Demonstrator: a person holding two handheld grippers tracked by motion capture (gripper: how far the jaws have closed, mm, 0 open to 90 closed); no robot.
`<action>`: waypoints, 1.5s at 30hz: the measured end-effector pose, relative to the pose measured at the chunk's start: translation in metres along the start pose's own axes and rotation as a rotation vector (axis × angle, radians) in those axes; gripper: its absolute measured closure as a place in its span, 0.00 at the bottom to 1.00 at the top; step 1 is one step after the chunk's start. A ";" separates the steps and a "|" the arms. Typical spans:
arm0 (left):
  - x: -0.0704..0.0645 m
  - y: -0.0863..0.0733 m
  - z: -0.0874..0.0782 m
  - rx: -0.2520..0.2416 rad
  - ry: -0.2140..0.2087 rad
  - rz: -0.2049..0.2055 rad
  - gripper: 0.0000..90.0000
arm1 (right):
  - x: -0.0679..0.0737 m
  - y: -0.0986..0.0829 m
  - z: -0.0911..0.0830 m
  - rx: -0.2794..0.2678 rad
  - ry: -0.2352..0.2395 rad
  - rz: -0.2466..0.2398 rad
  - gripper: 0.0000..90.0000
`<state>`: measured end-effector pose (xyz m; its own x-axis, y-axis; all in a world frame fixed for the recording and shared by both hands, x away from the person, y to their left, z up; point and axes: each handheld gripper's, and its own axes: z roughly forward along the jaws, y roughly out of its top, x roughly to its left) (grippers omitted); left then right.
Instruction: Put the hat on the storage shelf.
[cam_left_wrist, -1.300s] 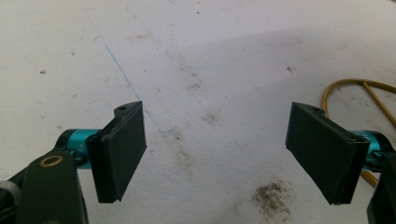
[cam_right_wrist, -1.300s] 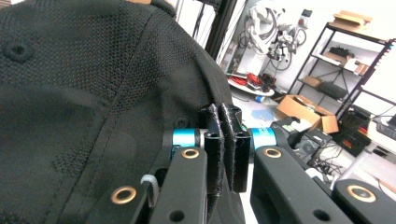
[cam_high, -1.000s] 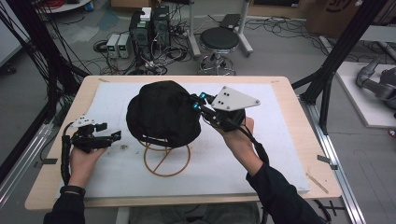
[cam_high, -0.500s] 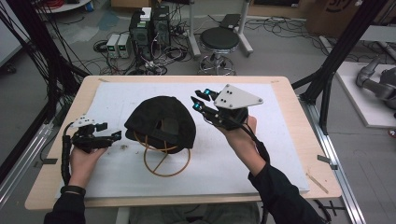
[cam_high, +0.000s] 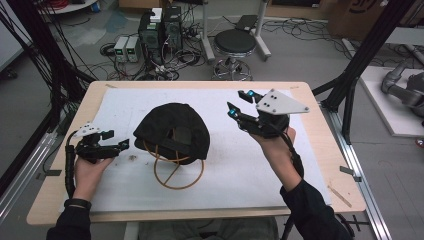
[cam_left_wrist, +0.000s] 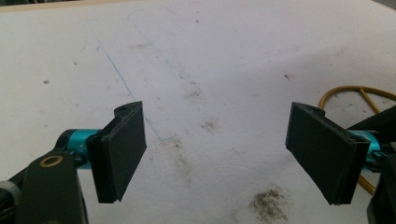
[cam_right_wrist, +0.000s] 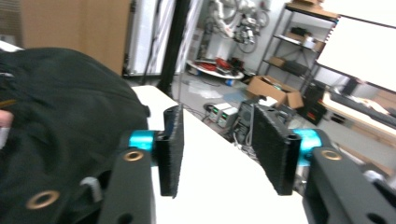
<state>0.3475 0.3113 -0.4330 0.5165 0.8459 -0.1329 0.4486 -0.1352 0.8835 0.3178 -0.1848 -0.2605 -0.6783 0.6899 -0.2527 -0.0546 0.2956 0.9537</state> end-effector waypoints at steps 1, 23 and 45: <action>0.000 0.000 0.000 -0.002 0.000 -0.001 0.22 | -0.004 -0.004 -0.003 0.010 -0.009 0.016 0.55; -0.003 0.005 -0.003 -0.038 0.020 0.048 0.21 | -0.059 -0.098 -0.053 0.096 -0.157 0.248 0.33; -0.004 0.009 -0.005 -0.050 0.021 0.060 0.21 | -0.068 -0.177 -0.054 0.216 -0.217 0.333 0.24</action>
<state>0.3459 0.3091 -0.4227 0.5259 0.8476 -0.0704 0.3805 -0.1604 0.9108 0.3336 -0.3198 -0.4033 -0.4620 0.8868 0.0121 0.3104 0.1488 0.9389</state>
